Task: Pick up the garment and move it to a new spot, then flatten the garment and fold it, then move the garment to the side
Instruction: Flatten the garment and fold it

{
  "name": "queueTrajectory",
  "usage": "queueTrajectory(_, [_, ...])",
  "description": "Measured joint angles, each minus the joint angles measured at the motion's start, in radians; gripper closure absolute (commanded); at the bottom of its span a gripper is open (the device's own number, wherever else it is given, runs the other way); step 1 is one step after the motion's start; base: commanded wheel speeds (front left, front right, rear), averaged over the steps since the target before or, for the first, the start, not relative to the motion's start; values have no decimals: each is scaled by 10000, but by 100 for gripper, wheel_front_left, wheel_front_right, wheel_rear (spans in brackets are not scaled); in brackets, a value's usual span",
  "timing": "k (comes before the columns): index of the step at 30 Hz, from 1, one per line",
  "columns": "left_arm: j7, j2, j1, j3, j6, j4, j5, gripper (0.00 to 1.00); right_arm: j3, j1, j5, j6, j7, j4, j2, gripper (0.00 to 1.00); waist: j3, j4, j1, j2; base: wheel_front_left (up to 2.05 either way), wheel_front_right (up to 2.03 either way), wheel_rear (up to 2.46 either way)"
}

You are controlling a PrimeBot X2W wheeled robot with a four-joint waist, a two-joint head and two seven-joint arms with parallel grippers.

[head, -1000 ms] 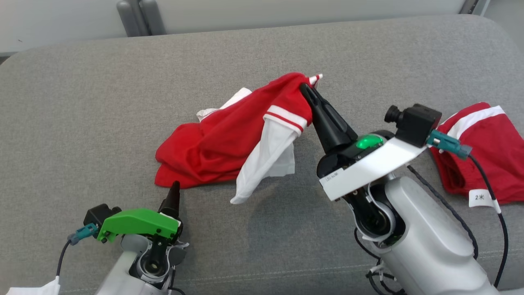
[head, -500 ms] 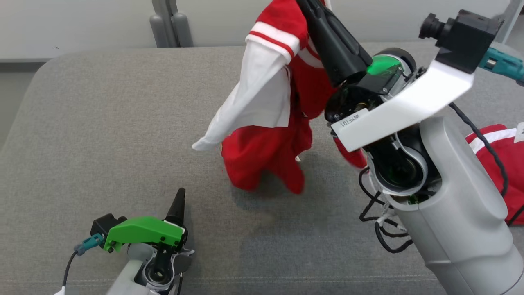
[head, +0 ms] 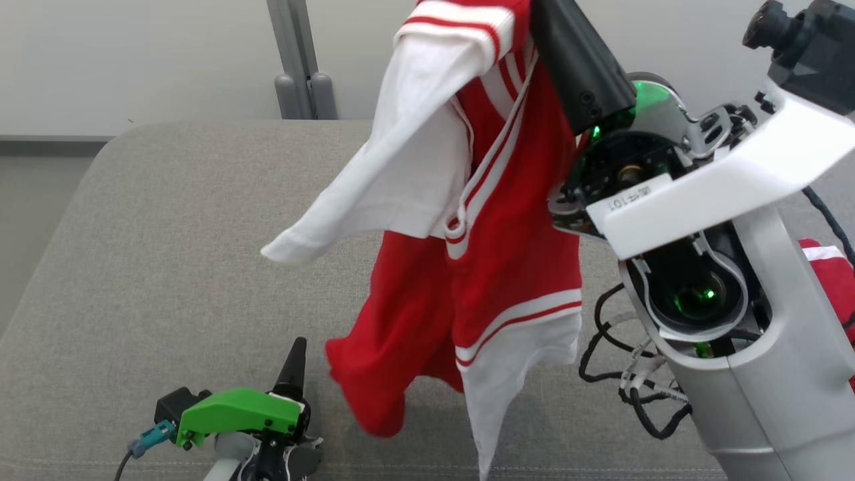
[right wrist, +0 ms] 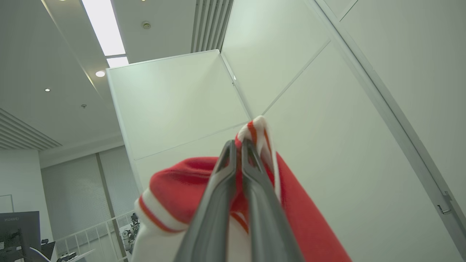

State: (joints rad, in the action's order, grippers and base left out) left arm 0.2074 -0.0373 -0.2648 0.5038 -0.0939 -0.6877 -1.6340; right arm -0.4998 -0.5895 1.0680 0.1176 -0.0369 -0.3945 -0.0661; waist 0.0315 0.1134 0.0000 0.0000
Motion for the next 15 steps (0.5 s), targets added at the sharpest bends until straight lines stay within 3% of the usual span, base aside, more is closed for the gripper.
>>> queueTrajectory(7, [140,-2,-1,96,-40,523,-10,0,1202,959,31,161,100,1471,25,100,-109,5,0,0,0,0,0])
queueTrajectory(15, [150,-6,-18,203,-40,1009,-6,0,3300,3015,-385,159,359,4867,67,100,-560,-40,0,1,0,0,0])
